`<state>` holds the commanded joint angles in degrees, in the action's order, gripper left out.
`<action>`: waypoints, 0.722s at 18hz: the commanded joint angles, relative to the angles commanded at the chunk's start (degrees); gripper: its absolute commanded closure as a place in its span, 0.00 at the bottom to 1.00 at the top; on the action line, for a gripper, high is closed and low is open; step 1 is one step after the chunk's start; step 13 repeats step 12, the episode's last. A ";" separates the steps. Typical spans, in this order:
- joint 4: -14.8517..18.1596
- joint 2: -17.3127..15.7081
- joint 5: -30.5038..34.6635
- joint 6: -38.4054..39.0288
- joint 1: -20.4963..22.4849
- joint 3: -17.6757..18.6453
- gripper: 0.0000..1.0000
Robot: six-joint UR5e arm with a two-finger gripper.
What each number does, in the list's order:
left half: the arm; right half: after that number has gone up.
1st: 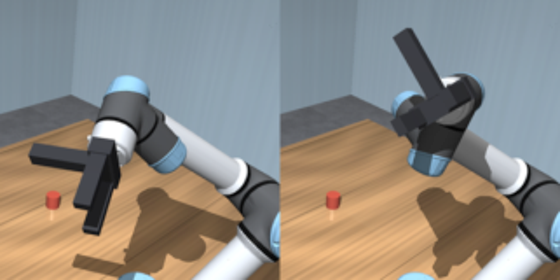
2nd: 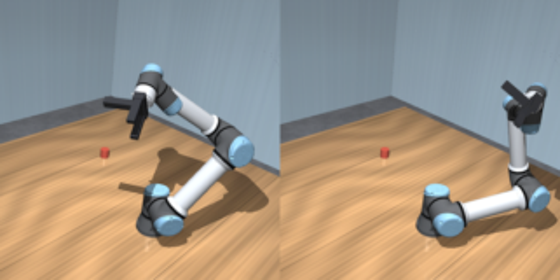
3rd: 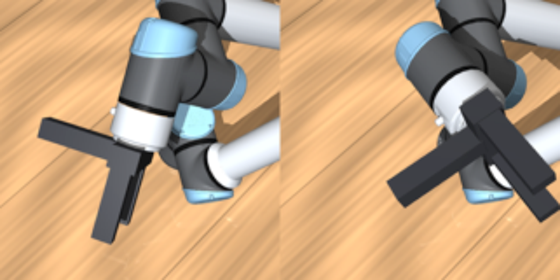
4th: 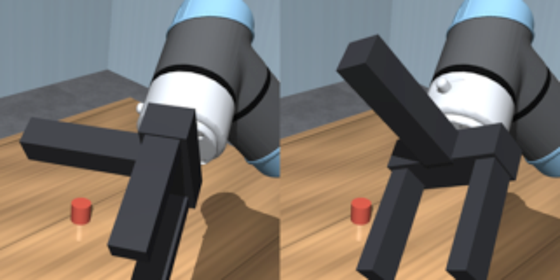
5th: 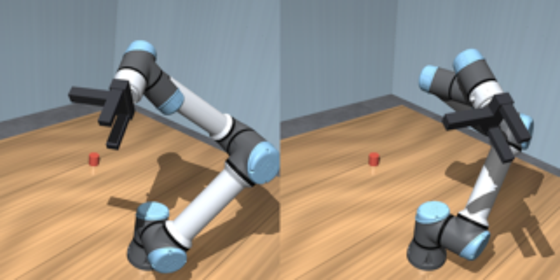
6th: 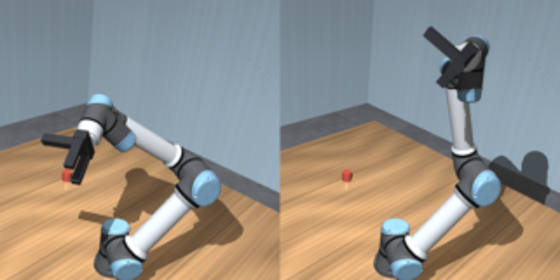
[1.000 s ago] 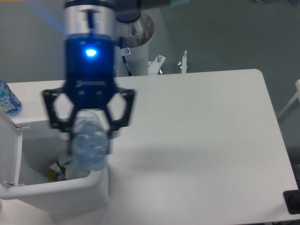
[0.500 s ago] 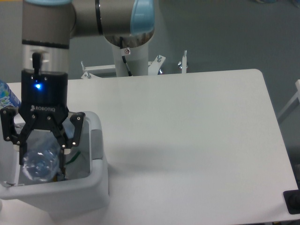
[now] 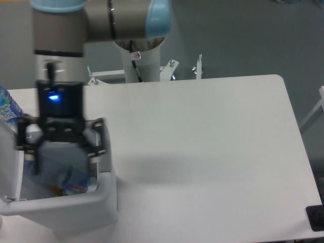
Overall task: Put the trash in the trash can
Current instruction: 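Lower the bottle into the bin and open the gripper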
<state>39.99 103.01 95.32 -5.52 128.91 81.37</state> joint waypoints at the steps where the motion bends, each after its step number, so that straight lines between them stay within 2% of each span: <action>1: 0.09 -0.09 4.05 -4.02 2.20 1.67 0.00; 5: 0.62 -1.23 15.14 -22.03 9.41 8.35 0.00; 7: 1.66 -2.11 16.83 -32.14 11.44 10.12 0.00; 10: 13.15 -6.06 16.13 -41.30 14.34 10.13 0.00; 11: 15.45 -7.11 15.26 -42.98 14.78 10.04 0.00; 13: 16.51 -7.91 13.51 -43.17 15.14 10.12 0.00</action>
